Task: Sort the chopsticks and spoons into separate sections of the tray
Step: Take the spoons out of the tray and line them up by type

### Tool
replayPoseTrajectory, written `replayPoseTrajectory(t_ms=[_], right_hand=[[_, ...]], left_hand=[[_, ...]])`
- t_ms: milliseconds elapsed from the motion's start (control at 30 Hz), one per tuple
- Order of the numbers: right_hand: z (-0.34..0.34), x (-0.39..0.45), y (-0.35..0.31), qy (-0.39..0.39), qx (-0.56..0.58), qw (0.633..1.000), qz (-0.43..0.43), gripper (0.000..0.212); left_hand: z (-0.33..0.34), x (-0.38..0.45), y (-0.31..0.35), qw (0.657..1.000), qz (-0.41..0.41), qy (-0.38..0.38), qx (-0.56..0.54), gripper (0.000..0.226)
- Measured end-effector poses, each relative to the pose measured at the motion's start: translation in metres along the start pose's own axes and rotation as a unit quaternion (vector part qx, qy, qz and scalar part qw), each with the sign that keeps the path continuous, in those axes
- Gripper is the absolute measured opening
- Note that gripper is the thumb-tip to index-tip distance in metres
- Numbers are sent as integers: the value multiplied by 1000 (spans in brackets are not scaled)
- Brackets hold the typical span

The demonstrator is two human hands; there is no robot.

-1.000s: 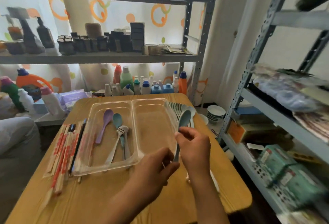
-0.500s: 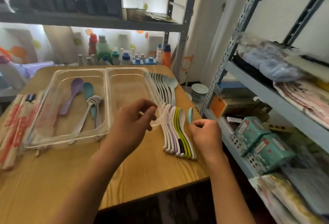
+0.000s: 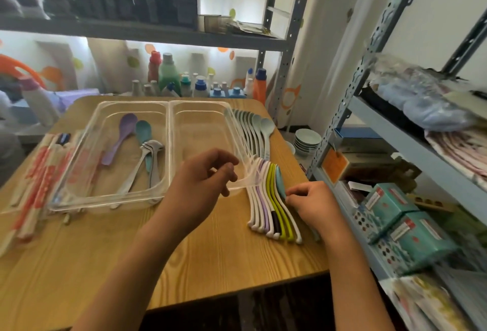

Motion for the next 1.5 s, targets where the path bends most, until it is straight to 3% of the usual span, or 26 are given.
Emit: replayPoseTrajectory(t_ms=[400,567,667,867,1000,1133,1200,1300,1433,1500], right_hand=[[1,2,3,-14,30,999,-18,23],[-4,1,-3,60,17,998,-13,12],[-9,0,-15,102,22,994,-15,18],[3,-10,-67,91,158,981,-62,10],[32,-22,-116,37,212,971,-106,12],[64,-27,-152,-16,202,969,-138,14],[76,-28,-164,-29,198,968,-150,14],[88,-29,-173,-40,207,967,-142,14],[99,-29,-180,-42,214,967,-133,12],[100,-29,-181,-38,216,967,-131,12]], left_hand=[[-3,6,7,1000,3,5,8,15],[-11,9,6,1000,5,16,17,14],[-21,14,3,999,2,34,27,14],[-54,31,-10,987,-10,119,111,13],[-86,50,-40,963,-73,177,190,14],[-107,71,-82,939,-140,164,269,23],[-116,73,-94,931,-222,164,239,40],[-124,77,-94,911,-307,221,165,68],[-123,93,-97,881,-384,259,97,71],[-126,101,-101,877,-394,251,114,72]])
Point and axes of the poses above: each hand's wrist, its own x-axis towards the middle knuckle, its own z-axis out of the palm, y = z × x, the point moved 5 cm from there along x, towards the middle knuckle, and after that the axes turned 9 degrees about y, right-handed, at the moved point
